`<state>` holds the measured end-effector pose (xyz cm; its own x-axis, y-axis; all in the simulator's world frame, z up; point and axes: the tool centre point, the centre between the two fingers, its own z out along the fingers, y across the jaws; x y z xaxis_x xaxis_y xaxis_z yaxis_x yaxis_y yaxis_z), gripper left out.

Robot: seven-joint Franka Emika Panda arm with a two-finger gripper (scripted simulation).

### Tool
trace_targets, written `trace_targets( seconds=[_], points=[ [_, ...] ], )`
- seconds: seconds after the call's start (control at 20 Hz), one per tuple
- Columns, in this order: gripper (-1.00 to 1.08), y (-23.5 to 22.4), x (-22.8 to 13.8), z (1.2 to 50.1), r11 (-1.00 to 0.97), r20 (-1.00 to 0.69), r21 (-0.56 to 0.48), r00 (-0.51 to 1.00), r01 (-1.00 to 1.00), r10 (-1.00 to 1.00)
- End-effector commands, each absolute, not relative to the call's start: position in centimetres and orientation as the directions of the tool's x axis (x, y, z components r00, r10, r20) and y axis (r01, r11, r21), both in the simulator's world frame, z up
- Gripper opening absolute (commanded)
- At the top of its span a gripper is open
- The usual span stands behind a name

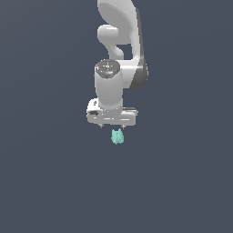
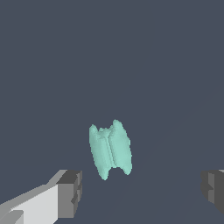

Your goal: Pick up the object and move it to a goal position.

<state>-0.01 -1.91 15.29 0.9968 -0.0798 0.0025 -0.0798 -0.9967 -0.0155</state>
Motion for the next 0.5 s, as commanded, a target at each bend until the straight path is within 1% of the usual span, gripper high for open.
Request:
trace_targets(
  seconds=[0.0, 0.45],
  points=[
    [1.00, -1.91, -0.01, 15.29, -0.997, 0.003, -0.016, 0.997, -0.080, -0.080],
    [1.00, -2.62, 0.16, 15.94, -0.991, -0.008, -0.034, 0.992, -0.130, -0.130]
  ],
)
